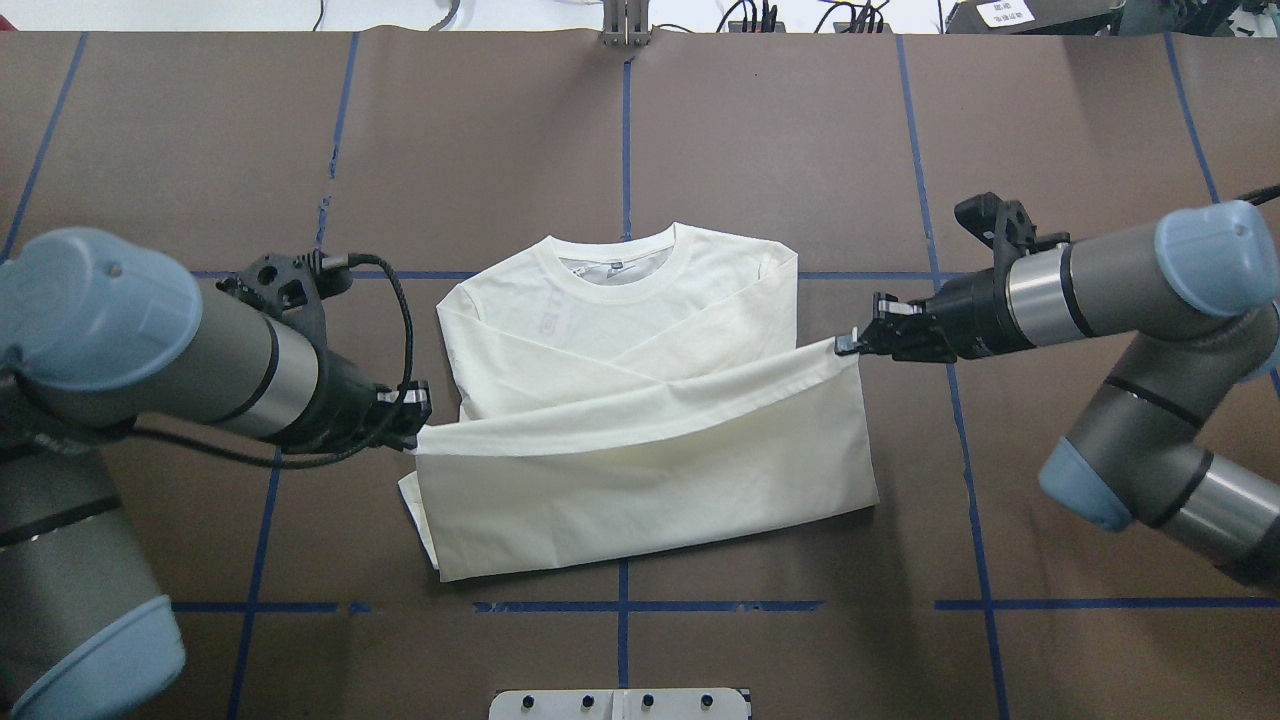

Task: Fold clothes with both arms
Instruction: 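Lift the hem with both grippers and fold it toward the collar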

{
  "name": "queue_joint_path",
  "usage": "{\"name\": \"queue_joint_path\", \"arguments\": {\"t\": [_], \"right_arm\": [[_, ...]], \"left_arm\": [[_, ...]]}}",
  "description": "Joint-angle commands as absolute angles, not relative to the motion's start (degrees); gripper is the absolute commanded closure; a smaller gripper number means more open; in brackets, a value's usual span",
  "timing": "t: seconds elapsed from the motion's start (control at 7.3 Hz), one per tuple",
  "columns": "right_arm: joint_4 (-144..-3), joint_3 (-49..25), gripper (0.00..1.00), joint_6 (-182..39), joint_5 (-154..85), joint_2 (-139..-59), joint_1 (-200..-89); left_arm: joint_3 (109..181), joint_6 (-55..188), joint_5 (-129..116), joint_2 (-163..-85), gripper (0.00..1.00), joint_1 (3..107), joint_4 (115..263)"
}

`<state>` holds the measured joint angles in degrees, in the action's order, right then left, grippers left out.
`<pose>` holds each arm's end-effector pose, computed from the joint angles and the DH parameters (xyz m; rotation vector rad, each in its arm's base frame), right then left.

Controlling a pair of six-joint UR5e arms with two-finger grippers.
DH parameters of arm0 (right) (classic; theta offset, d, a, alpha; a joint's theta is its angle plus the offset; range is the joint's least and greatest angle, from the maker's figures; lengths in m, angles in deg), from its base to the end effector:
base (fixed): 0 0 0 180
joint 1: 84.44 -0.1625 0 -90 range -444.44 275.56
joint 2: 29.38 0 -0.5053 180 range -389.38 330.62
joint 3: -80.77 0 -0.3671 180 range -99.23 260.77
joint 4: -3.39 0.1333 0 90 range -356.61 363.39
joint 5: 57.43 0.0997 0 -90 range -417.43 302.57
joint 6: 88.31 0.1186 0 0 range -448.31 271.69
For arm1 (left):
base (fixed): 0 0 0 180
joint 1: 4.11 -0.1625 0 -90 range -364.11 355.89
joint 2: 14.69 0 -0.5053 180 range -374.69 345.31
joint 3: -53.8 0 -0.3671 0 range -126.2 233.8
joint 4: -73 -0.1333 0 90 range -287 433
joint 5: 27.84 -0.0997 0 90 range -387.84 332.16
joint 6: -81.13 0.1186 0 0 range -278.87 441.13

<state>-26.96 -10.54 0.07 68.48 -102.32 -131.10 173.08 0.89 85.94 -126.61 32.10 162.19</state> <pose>-0.3732 -0.4883 0.4523 0.0573 -1.4044 0.2264 0.4061 -0.4032 0.3376 -0.0187 0.9503 -0.2440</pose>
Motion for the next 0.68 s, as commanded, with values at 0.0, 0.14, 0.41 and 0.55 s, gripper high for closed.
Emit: {"name": "queue_joint_path", "arguments": {"t": [0.0,0.14,0.41,0.55], "right_arm": [[-27.0,-1.9,1.0,-0.5,68.2,-97.0,-133.9],[-27.0,0.9,1.0,-1.4,68.1,-95.5,-134.3],[-27.0,5.1,1.0,-1.1,68.0,-91.9,-134.4],[-29.1,5.4,1.0,-1.2,68.0,-90.6,-134.4]], "left_arm": [[165.6,5.7,86.1,-127.9,1.0,36.6,162.9],[161.9,7.4,86.0,-129.4,1.0,37.8,163.1],[154.5,7.2,85.9,-132.2,1.0,38.7,167.7],[150.3,7.0,85.9,-134.1,1.0,39.1,169.7]]}}
